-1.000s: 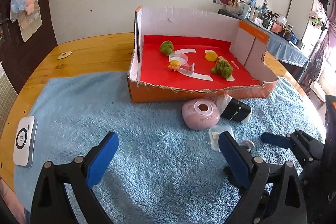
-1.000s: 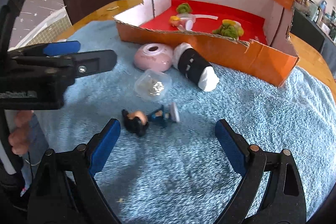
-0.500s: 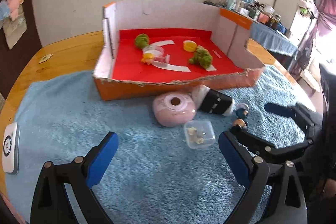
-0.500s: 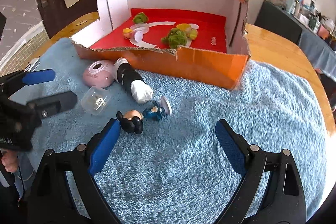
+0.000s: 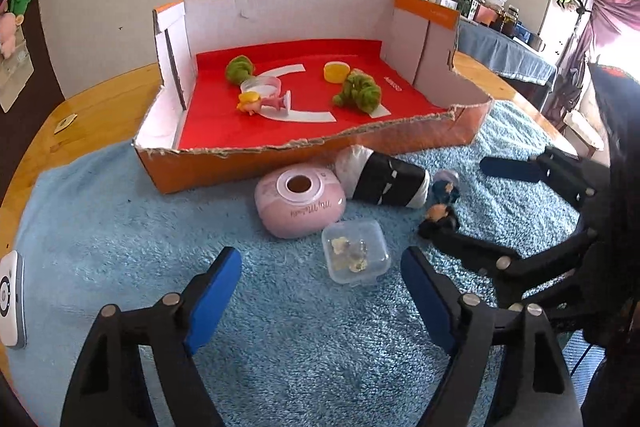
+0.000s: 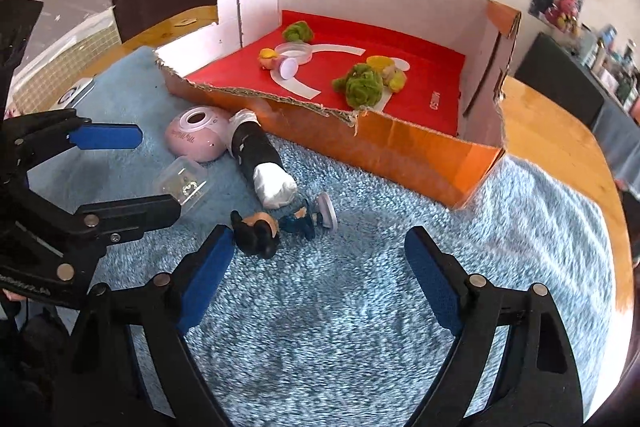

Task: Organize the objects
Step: 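Move both grippers toward the remaining figures on the towel, then grasp the clear plastic box with the left gripper while the right gripper grasps the small figures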

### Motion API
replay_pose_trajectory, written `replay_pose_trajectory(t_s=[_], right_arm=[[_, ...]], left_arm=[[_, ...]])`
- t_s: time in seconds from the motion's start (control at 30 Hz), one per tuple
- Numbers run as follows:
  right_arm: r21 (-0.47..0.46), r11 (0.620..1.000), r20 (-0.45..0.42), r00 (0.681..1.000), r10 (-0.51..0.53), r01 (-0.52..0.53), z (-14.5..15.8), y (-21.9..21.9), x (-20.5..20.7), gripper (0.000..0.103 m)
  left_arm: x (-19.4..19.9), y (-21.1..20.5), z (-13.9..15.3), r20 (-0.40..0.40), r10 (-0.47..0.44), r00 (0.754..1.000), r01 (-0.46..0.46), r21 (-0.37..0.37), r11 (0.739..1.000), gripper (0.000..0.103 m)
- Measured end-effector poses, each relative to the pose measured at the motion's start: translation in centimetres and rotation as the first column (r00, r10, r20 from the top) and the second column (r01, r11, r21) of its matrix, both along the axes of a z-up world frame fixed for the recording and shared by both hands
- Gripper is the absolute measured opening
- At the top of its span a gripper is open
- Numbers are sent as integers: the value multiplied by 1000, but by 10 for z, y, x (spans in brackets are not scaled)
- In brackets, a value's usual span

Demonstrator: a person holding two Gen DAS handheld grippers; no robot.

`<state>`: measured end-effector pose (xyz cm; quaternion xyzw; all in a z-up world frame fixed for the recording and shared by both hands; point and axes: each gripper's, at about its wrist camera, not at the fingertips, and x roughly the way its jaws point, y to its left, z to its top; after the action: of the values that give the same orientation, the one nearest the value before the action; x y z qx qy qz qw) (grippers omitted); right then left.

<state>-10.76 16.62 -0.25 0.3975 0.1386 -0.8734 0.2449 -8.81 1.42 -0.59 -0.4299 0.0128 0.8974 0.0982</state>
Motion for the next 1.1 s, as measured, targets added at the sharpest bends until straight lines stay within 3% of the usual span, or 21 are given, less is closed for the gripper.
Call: replay_pose_trajectory(t_s=[0.1,0.23,0.33,0.53,0.6,0.83,1.1], right_arm=[[-9,1000,5,1000,18,-18,0,2,-5,81],[-44,997,39,997,67,-65,-2,-3,-9,60],[-36,996,47,995,86,-85,-4,-8,-9,52],[-53,997,51,997,66,-63,-4,-6,-7,52],[-66,997,54,997,46,-43,-3,-5,-5,51],[-91,996,48,999,-2,6,1,-6,8,51],[-187,981,45,998,-49,57,11,0,25,51]], left_arm=[[-3,4,-6,19,-5,1000,5,1,1000,76],[-5,10,-9,7,4,1000,-4,-23,1000,75],[-7,7,-8,3,33,999,-33,-9,999,69],[-2,11,-11,-29,70,997,-71,-26,997,55],[0,10,-10,-32,70,997,-71,-19,997,44],[5,2,-8,-25,65,998,-64,32,997,43],[11,-12,-5,-30,80,996,-78,67,995,43]])
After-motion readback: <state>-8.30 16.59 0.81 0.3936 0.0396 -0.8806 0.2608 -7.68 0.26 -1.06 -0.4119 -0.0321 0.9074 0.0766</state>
